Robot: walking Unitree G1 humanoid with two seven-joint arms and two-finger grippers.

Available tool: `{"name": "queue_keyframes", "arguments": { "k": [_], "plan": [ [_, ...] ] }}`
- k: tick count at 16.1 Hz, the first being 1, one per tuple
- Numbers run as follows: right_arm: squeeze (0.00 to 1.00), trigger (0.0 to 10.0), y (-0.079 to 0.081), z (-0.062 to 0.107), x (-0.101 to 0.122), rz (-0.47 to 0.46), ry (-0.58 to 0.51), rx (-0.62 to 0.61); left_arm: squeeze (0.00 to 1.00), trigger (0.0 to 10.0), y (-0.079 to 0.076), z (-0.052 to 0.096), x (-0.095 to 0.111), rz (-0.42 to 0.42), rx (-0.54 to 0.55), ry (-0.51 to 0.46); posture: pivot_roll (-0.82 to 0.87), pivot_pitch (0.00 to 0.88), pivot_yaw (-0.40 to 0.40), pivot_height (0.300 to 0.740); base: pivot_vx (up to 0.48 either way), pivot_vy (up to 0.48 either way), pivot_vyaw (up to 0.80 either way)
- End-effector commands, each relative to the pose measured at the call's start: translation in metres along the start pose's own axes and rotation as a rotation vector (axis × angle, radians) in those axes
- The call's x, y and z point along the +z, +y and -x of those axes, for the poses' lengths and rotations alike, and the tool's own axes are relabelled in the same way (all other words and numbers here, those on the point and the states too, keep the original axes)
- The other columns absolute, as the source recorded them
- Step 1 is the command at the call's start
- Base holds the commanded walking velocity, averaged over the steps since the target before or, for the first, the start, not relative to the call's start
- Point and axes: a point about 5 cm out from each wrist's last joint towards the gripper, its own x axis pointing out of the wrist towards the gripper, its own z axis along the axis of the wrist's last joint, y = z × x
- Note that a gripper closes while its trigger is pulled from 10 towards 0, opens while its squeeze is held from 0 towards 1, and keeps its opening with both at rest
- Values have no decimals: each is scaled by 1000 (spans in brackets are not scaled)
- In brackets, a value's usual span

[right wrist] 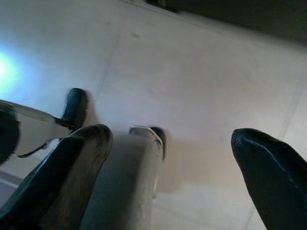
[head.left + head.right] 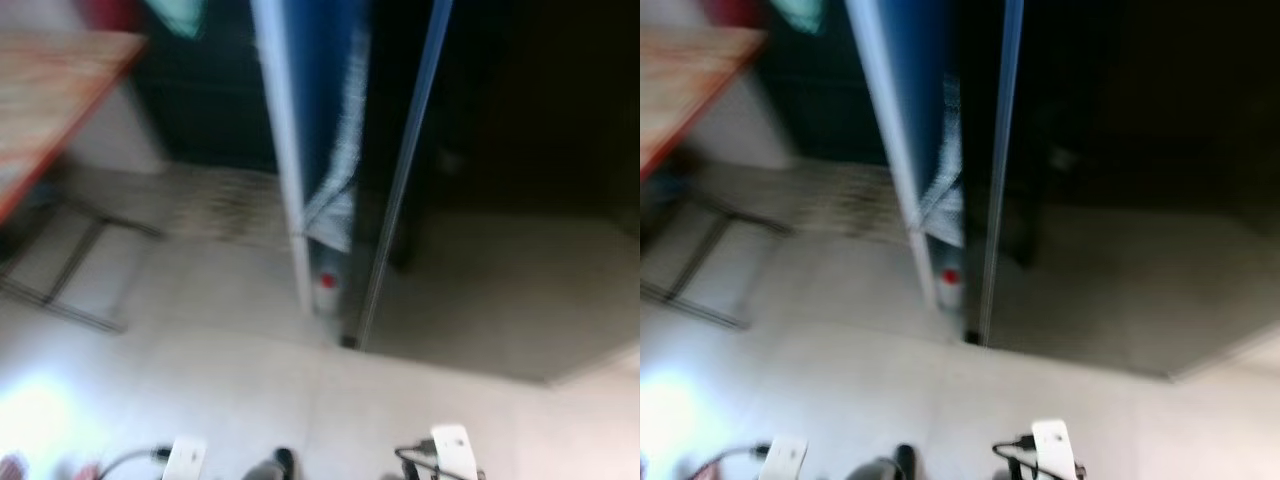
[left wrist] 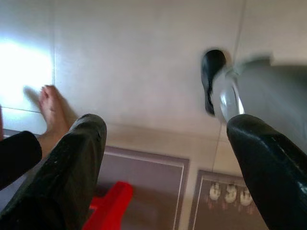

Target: Restocking fridge

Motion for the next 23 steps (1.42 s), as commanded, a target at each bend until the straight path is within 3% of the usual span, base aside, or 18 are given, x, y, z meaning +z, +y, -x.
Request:
{"name": "queue_keyframes", "arguments": {
  "k": [1, 5, 9, 12, 16, 18, 19, 20, 22, 23],
  "plan": [
    [0, 10000, 1, 3, -13, 10, 44, 11, 0, 10000, -1, 5, -22, -19, -13, 69, -59, 196, 22, 740, 0, 0, 800],
    [0, 10000, 4, 2, -10, 19, 37, 20, 0, 10000, -2, 5, -20, -25, -14, 68, -56, 205, 21, 740, 0, 0, 714],
    [0, 10000, 20, 1, -10, 228, 29, 138, 0, 10000, -1, 5, -20, -20, -10, 65, -57, 223, 18, 740, 0, 0, 573],
    [0, 10000, -2, 2, -5, 82, 13, 33, 0, 10000, 2, 5, -19, -25, 0, 59, -59, 229, 25, 740, 0, 0, 523],
    [0, 10000, -7, 2, -4, 63, 12, 10, 0, 10000, 5, 0, 4, -36, 22, -45, -62, 229, 25, 740, 0, 0, 744],
    [0, 10000, -7, 3, -5, 7, 10, -6, 0, 10000, 7, -2, 23, -26, 35, -135, -62, 229, 28, 740, 0, 0, 606],
    [0, 10000, -8, 3, -6, -51, 7, -27, 0, 10000, 10, -2, 41, -44, 64, -226, -63, 228, 30, 740, 0, 0, 0],
    [0, 10000, -8, 3, -6, -51, 7, -27, 0, 10000, 10, -2, 41, -44, 64, -226, -63, 228, 30, 740, 0, 0, 0],
    [0, 10000, -10, 3, -9, -147, 13, -63, 0, 10000, 12, 4, 105, -71, 120, -554, -61, 222, 26, 740, 0, 0, 0],
    [0, 10000, -12, 4, -11, -179, 14, -97, 0, 10000, 12, 19, 145, -76, 149, -792, -60, 221, 26, 740, 0, 0, 0]
  ]
}}
